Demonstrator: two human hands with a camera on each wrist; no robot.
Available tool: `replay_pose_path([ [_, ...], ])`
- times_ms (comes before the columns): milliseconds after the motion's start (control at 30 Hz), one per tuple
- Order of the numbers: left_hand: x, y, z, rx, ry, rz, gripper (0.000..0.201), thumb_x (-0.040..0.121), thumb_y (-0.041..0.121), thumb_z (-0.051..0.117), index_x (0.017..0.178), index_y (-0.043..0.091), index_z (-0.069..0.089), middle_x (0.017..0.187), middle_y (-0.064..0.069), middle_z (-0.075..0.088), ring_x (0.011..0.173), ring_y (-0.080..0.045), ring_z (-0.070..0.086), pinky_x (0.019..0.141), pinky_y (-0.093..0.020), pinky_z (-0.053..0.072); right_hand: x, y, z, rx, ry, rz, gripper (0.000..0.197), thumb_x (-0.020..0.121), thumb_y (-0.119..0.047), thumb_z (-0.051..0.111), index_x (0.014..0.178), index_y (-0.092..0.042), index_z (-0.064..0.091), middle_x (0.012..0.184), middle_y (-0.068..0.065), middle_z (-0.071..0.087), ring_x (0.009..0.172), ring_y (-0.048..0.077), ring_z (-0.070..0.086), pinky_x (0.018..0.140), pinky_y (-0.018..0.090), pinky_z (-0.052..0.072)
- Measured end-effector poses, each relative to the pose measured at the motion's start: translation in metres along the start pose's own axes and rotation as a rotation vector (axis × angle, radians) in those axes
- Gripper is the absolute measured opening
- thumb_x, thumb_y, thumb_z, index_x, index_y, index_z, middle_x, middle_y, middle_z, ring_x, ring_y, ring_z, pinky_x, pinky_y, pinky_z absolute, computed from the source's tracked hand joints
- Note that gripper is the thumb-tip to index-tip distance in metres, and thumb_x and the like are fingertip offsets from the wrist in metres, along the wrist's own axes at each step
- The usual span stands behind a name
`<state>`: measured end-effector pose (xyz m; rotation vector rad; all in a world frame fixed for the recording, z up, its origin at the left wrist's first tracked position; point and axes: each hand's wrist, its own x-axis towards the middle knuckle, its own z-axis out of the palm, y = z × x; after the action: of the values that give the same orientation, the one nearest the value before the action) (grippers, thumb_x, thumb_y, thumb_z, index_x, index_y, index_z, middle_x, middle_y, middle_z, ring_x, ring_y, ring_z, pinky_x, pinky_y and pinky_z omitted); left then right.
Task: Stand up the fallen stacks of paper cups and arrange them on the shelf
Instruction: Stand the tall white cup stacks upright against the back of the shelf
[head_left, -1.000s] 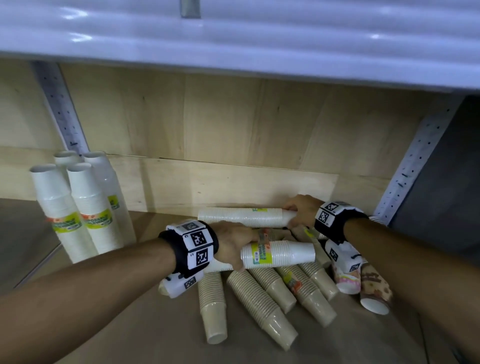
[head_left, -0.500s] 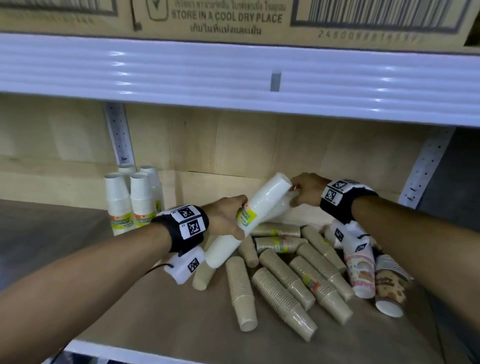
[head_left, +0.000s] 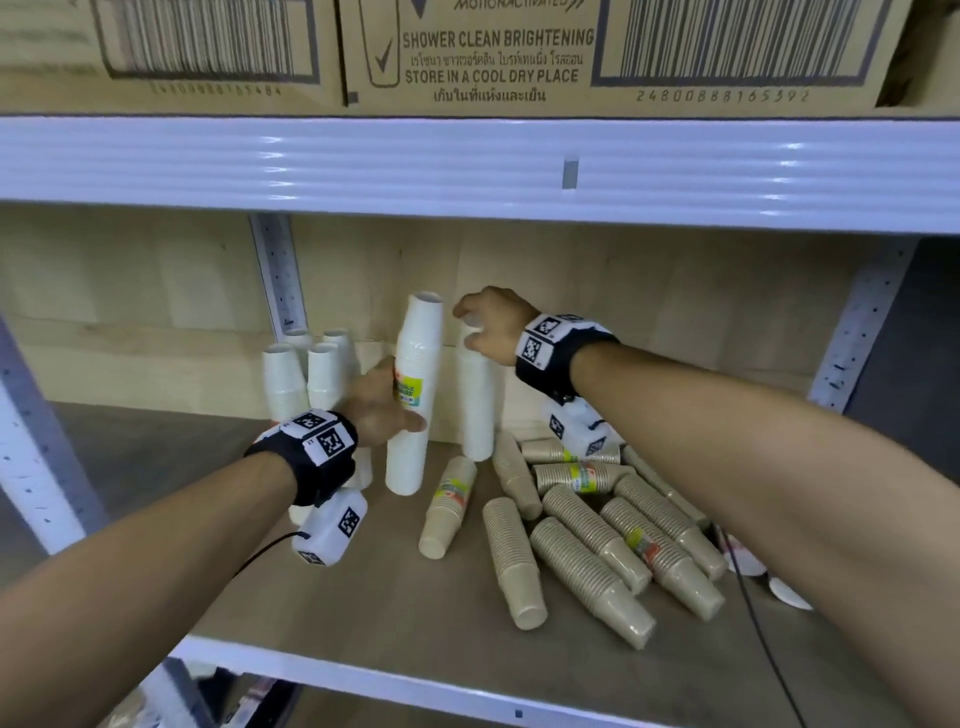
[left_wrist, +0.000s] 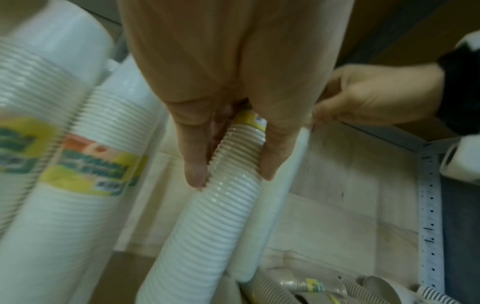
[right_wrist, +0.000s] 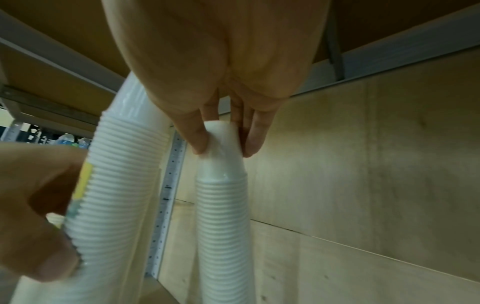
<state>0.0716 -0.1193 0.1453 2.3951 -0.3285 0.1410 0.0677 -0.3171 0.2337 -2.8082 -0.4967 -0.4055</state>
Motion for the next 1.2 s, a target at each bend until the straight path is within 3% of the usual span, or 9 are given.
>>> replay_pose_path([
  [200,-0.014,-0.029,0.003,0.018,0.086,-0.106,0.060,0.072,0.017,0.084,0.117,0.016,0.045,0.109,-0.002,0.061,0.101,-0.024,0.059,0.086,-0.040,0.050,0.011,-0.046,0.010,0.064,0.044,-0.052,0.036,0.088,-0.013,0.057,0.123,-0.006,0.061,0.127,0.011,0.055,0.119,0.024,0.057,0.097,0.034,0.048],
  [467,-0.032,-0.055,0.007,0.008,0.117,-0.182,0.067,0.069,0.020,0.086,0.123,0.016,0.044,0.118,-0.004,0.062,0.109,-0.027,0.059,0.092,-0.044,0.050,0.012,-0.064,0.032,0.138,-0.067,-0.042,0.043,0.091,-0.013,0.058,0.133,-0.007,0.056,0.138,0.007,0.057,0.128,0.020,0.053,0.104,0.028,0.043],
  [567,-0.033,-0.060,0.011,-0.031,0.093,-0.186,0.067,0.069,0.017,0.086,0.123,0.014,0.045,0.115,-0.002,0.061,0.107,-0.023,0.058,0.089,-0.038,0.049,0.013,-0.063,0.040,0.109,-0.114,-0.043,0.047,0.091,-0.014,0.060,0.138,-0.010,0.054,0.141,0.006,0.054,0.130,0.020,0.051,0.095,0.019,0.035],
  [700,-0.031,-0.063,0.017,-0.091,0.086,-0.178,0.067,0.068,0.014,0.086,0.120,0.017,0.044,0.115,0.001,0.061,0.107,-0.020,0.058,0.093,-0.040,0.050,0.014,-0.063,0.043,0.086,-0.151,-0.022,0.038,0.088,-0.014,0.061,0.126,-0.009,0.062,0.132,0.009,0.058,0.120,0.028,0.056,0.089,0.027,0.043],
  [867,-0.028,-0.067,0.022,-0.143,0.053,-0.183,0.065,0.072,0.014,0.084,0.123,0.016,0.043,0.115,0.000,0.061,0.109,-0.021,0.058,0.093,-0.039,0.049,0.016,-0.060,0.041,0.078,-0.169,-0.006,0.039,0.088,-0.021,0.064,0.126,-0.014,0.062,0.132,0.006,0.057,0.116,0.025,0.056,0.082,0.024,0.039],
  [967,-0.025,-0.062,0.017,-0.161,0.051,-0.172,0.063,0.077,0.017,0.081,0.125,0.014,0.041,0.115,0.000,0.059,0.109,-0.021,0.056,0.088,-0.035,0.047,0.018,-0.058,0.040,0.076,-0.177,0.021,0.015,0.089,-0.029,0.064,0.097,-0.017,0.068,0.105,0.002,0.064,0.096,0.022,0.059,0.068,0.023,0.040],
  [1033,-0.023,-0.054,0.006,-0.144,0.065,-0.150,0.062,0.079,0.021,0.079,0.127,0.014,0.040,0.115,-0.001,0.058,0.107,-0.021,0.057,0.087,-0.036,0.048,0.018,-0.057,0.039,0.056,-0.193,0.034,0.026,0.088,-0.036,0.064,0.068,-0.022,0.055,0.077,-0.003,0.055,0.072,0.019,0.052,0.054,0.025,0.033],
  [1100,-0.020,-0.046,-0.008,-0.100,0.081,-0.107,0.064,0.081,0.025,0.076,0.130,0.015,0.037,0.114,-0.002,0.059,0.104,-0.022,0.058,0.087,-0.038,0.050,0.018,-0.058,0.039,0.014,-0.195,0.051,0.038,0.086,-0.042,0.064,0.061,-0.022,0.044,0.066,-0.003,0.047,0.062,0.018,0.045,0.051,0.026,0.029],
  [1200,-0.011,-0.033,-0.032,-0.076,0.105,-0.044,0.068,0.081,0.026,0.074,0.136,0.018,0.035,0.113,-0.002,0.057,0.102,-0.022,0.059,0.088,-0.037,0.050,0.020,-0.059,0.037,-0.028,-0.213,0.067,0.038,0.082,-0.044,0.066,0.063,-0.020,0.044,0.066,-0.002,0.048,0.061,0.019,0.048,0.050,0.025,0.032],
])
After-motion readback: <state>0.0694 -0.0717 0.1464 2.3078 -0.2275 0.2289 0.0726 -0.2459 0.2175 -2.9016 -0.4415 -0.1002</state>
